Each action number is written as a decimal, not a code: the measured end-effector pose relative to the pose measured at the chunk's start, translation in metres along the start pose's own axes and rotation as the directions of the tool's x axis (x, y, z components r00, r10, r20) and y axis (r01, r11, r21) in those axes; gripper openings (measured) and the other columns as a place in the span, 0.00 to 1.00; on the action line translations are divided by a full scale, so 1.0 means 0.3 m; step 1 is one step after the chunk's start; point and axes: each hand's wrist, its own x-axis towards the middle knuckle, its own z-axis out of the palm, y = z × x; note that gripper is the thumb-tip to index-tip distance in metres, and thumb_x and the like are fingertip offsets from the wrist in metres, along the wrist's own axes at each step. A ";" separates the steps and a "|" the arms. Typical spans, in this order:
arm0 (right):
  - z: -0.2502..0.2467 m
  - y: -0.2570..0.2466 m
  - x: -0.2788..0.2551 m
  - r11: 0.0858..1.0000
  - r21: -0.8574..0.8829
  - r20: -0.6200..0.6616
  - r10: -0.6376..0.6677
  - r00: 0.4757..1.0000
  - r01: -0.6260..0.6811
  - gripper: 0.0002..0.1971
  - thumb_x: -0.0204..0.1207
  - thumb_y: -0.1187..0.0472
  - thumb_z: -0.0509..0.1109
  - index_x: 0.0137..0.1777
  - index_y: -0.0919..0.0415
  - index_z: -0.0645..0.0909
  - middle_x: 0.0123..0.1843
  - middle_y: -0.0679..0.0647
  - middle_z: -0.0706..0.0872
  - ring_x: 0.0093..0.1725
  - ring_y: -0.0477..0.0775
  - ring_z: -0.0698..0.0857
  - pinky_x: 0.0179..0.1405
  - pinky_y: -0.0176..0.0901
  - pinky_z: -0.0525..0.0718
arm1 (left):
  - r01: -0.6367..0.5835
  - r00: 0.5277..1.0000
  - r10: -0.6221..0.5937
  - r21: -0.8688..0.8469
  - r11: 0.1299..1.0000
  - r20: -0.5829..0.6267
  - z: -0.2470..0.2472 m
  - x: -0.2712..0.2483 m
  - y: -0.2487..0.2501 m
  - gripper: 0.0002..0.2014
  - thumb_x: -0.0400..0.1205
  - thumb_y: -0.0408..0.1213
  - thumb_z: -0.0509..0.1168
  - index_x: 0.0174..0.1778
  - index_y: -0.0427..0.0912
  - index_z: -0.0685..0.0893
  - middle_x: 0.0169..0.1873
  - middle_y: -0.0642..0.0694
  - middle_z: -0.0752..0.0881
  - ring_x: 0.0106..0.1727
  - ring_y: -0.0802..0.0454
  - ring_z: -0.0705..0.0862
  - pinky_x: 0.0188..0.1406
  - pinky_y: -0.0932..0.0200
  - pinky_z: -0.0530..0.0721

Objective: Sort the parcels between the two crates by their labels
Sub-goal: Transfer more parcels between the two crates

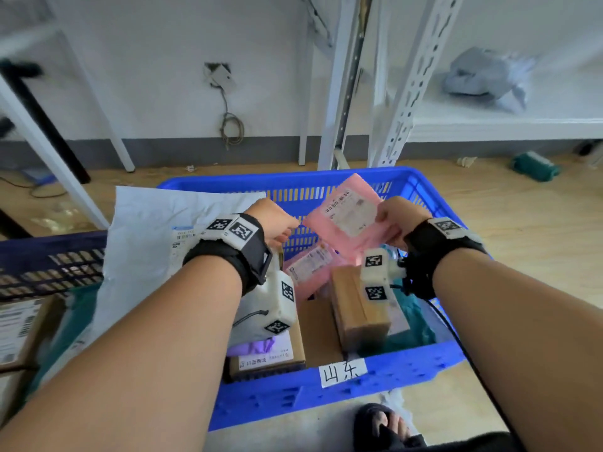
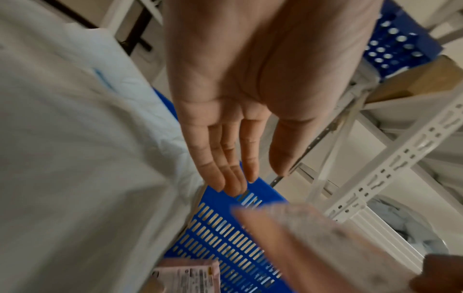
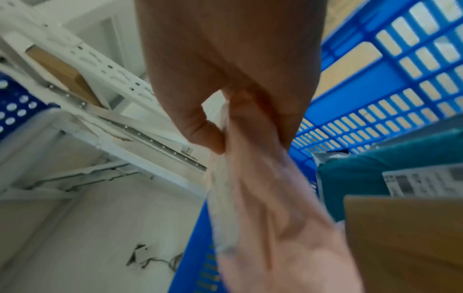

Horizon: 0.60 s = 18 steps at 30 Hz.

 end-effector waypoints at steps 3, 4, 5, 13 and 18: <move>0.023 -0.002 0.030 0.936 0.341 0.248 -0.002 0.969 -0.085 0.22 0.42 0.74 0.71 0.38 0.59 0.71 0.31 0.58 0.71 0.27 0.54 0.73 0.36 0.40 0.77 | 0.065 0.997 -0.058 -0.195 0.979 0.040 0.007 -0.005 -0.032 0.15 0.80 0.47 0.69 0.53 0.39 0.79 0.43 0.40 0.86 0.48 0.44 0.87 0.57 0.48 0.87; 0.027 -0.006 0.029 0.906 0.405 0.299 -0.002 0.954 -0.125 0.32 0.33 0.74 0.74 0.43 0.59 0.72 0.38 0.58 0.72 0.33 0.55 0.74 0.46 0.42 0.77 | 0.085 0.995 -0.065 -0.275 0.958 0.080 0.005 -0.012 -0.035 0.17 0.80 0.50 0.69 0.53 0.39 0.79 0.43 0.39 0.86 0.48 0.44 0.87 0.56 0.48 0.87; 0.031 -0.014 0.019 0.886 0.440 0.325 -0.007 0.946 -0.144 0.37 0.33 0.74 0.76 0.48 0.59 0.74 0.44 0.58 0.75 0.38 0.56 0.76 0.58 0.44 0.75 | 0.103 0.991 -0.063 -0.355 0.929 0.122 0.002 -0.021 -0.034 0.18 0.80 0.51 0.69 0.53 0.39 0.80 0.44 0.39 0.87 0.46 0.44 0.88 0.53 0.50 0.87; 0.080 -0.034 -0.091 0.989 0.140 0.399 -0.011 0.917 -0.049 0.06 0.74 0.72 0.65 0.46 0.62 0.79 0.48 0.60 0.82 0.45 0.58 0.83 0.50 0.56 0.86 | -0.028 0.998 0.051 -0.615 0.788 0.020 -0.028 -0.028 -0.003 0.11 0.84 0.29 0.63 0.62 0.35 0.79 0.48 0.37 0.87 0.41 0.47 0.87 0.36 0.59 0.88; 0.114 -0.035 -0.089 0.976 0.215 0.444 -0.065 0.894 -0.036 0.17 0.77 0.67 0.70 0.65 0.66 0.80 0.56 0.60 0.86 0.46 0.56 0.86 0.39 0.45 0.86 | -0.021 1.000 0.024 -0.577 0.817 -0.003 -0.053 -0.020 -0.016 0.14 0.85 0.30 0.62 0.66 0.33 0.78 0.48 0.38 0.87 0.41 0.46 0.86 0.38 0.55 0.84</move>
